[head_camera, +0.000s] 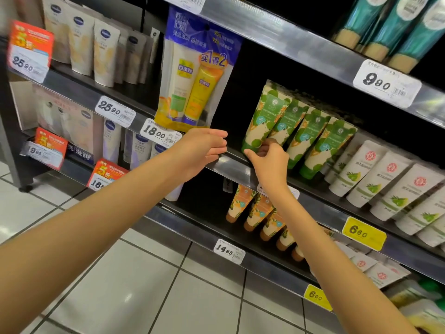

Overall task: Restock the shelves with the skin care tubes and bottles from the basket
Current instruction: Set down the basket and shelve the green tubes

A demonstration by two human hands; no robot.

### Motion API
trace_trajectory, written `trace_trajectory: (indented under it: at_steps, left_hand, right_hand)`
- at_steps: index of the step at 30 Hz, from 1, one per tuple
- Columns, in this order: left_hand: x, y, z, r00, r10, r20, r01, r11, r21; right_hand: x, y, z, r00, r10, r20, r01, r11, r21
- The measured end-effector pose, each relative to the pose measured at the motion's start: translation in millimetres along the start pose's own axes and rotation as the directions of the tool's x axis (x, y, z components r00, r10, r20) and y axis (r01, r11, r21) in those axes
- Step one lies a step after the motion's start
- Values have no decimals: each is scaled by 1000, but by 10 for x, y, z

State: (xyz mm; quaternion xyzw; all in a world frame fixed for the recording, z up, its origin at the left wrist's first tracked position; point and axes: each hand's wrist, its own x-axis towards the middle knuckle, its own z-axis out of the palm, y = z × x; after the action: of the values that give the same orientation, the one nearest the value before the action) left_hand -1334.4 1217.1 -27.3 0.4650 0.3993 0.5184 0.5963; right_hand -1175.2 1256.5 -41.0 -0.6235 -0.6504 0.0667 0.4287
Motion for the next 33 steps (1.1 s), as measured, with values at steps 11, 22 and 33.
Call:
trace_trajectory:
  at_steps: [11, 22, 33]
  left_hand:
    - [-429, -158, -207, 987, 149, -56, -116, 915, 386]
    - [-3974, -607, -2805, 582, 154, -798, 507, 699, 504]
    - [-4836, -1858, -3395, 125, -199, -972, 984, 152, 95]
  right_hand:
    - [-826, -496, 5, 962, -187, 199, 105, 926, 362]
    - [-2405, -2178, 1434, 52, -668, 742, 114, 743, 660]
    - [-3854, -2190, 2243, -308, -316, 897, 84, 931, 356]
